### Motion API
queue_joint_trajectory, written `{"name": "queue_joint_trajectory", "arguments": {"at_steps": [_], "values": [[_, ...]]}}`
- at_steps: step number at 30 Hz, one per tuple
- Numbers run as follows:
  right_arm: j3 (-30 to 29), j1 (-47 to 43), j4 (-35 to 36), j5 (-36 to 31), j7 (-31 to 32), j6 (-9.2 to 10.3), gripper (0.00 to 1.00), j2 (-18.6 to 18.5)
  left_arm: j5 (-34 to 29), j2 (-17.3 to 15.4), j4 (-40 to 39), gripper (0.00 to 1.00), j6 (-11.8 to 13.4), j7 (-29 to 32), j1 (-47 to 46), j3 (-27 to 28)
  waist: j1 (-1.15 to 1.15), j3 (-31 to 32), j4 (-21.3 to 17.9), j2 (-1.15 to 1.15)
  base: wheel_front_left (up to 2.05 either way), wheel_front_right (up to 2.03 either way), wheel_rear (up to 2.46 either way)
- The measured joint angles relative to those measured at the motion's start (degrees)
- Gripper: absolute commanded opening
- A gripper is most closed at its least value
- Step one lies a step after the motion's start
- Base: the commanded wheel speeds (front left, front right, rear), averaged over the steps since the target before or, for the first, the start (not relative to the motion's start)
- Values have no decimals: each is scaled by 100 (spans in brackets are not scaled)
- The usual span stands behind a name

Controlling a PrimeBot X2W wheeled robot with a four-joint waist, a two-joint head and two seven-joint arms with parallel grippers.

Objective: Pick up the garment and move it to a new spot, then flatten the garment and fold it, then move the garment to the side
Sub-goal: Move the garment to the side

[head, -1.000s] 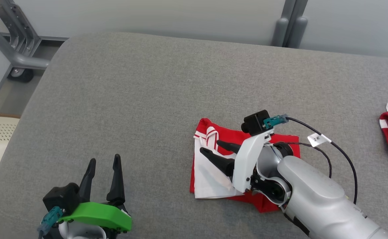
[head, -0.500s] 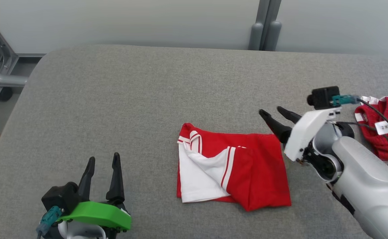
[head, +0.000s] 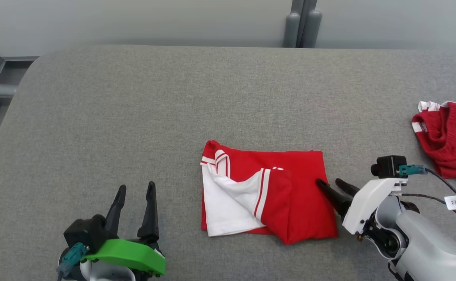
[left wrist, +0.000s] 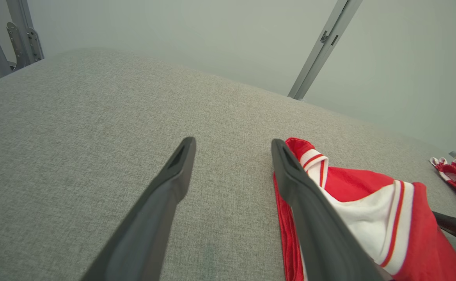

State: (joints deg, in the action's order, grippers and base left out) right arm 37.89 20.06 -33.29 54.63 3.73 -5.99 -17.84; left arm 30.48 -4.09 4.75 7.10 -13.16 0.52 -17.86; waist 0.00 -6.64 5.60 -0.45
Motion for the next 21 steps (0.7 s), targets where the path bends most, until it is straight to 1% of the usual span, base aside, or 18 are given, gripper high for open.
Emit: {"name": "queue_joint_trajectory", "arguments": {"at_steps": [5, 10, 11, 12, 13, 14, 15, 16, 21], "values": [[48, -175, -10, 127, -19, -52, 100, 31, -1, 12, 13, 100, 0, 2, -2, -62, 0, -25, 77, 0, 0, 0, 0], [118, -173, -27, 133, -67, -55, 100, 68, -1, 14, 24, 100, 0, 2, -2, -37, 0, -24, 153, 0, 0, 0, 0], [124, -171, -36, 133, -67, -55, 76, 93, -1, 14, 24, 100, 0, 2, -2, -36, 0, -24, 159, 0, 0, 0, 0], [132, -168, -49, 135, -67, -55, 42, 120, -3, 14, 24, 100, 0, 2, -2, -35, 0, -24, 166, 0, 0, 0, 0], [156, -164, -57, 133, -67, -56, 36, 133, -10, 14, 25, 100, 0, 2, -2, -35, 0, -23, 172, 0, 0, 0, 0], [188, -157, -62, 127, -67, -56, 22, 134, -10, 14, 26, 100, 0, 2, -2, -34, 0, -22, 179, 0, 0, 0, 0], [196, -146, -70, 113, -76, -56, 16, 132, -10, 14, 26, 100, 0, 2, -2, -32, 0, -21, 186, 0, 0, 0, 0], [191, -136, -81, 104, -112, -56, 0, 132, -10, 14, 27, 100, 0, 2, -2, -26, 0, -19, 191, 0, 0, 0, 0], [189, -13, -85, 77, -194, -58, 0, 115, -10, 18, 35, 100, 0, 2, -1, 94, 0, 3, 186, 0, 0, 0, 0]]}}
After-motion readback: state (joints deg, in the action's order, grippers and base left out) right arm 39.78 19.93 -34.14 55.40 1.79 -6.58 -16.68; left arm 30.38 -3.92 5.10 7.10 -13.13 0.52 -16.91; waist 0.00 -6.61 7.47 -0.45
